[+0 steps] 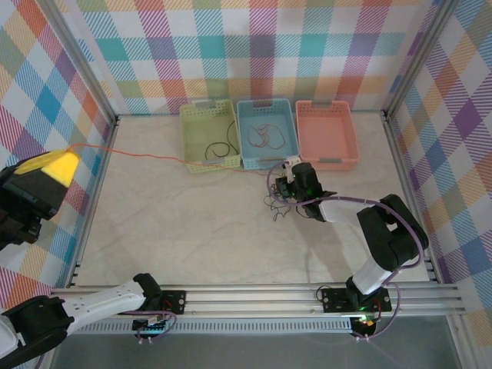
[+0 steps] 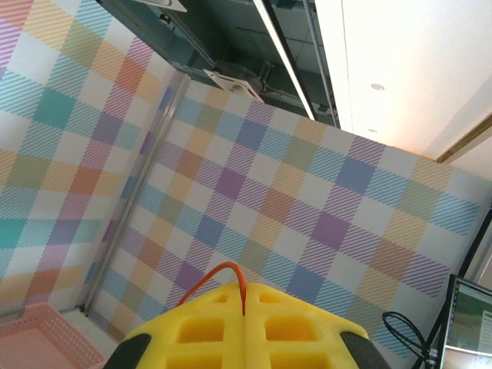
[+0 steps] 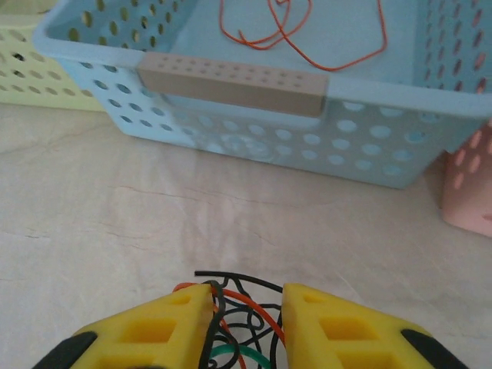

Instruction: Untangle the cables

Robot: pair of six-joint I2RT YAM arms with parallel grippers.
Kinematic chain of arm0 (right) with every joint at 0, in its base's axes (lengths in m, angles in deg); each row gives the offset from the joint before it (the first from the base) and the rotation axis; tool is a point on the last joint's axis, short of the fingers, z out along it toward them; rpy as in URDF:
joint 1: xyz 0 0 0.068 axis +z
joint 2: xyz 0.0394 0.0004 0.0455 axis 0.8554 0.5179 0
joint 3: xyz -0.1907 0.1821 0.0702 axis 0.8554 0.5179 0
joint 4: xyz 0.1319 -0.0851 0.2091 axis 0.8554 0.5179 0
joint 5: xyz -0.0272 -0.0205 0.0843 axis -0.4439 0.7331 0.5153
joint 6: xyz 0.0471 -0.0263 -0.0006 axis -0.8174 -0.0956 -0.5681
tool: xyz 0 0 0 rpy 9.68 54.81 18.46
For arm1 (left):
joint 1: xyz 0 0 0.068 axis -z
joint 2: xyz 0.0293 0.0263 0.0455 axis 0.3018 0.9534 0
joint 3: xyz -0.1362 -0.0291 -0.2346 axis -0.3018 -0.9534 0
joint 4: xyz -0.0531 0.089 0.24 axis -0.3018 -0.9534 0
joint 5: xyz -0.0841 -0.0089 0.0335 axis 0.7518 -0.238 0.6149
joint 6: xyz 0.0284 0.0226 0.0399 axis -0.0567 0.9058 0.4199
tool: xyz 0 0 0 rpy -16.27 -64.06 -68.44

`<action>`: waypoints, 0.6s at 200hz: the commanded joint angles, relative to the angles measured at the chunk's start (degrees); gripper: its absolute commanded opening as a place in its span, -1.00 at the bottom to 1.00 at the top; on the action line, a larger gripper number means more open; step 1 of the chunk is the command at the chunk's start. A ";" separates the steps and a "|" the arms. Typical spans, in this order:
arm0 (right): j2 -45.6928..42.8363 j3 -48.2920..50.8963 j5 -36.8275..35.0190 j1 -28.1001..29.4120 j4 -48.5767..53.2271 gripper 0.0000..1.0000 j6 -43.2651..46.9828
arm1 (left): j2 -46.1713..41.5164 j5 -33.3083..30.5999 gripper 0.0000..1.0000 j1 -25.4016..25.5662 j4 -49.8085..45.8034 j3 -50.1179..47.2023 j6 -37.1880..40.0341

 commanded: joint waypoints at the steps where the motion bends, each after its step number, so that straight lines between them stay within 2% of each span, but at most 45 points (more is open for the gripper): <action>1: -2.02 1.38 -2.38 -0.32 1.31 -0.33 -1.29 | -2.01 -0.78 -1.00 0.36 2.37 0.47 1.28; 37: -3.83 3.20 -6.70 -1.54 1.89 -0.23 -1.89 | -2.41 -3.29 -1.00 0.49 1.87 -0.18 4.23; 74: -5.78 5.31 -7.07 -3.81 0.62 -0.17 -5.26 | -1.27 -6.56 -1.00 1.06 2.12 -1.58 7.19; 106: -6.67 6.12 -8.13 -4.45 0.76 -0.17 -6.77 | -0.33 -8.57 -1.00 1.68 2.38 -2.64 8.78; 120: -7.29 6.41 -10.78 -4.53 1.34 -0.18 -8.42 | -0.05 -9.38 -1.00 1.78 2.30 -2.74 9.14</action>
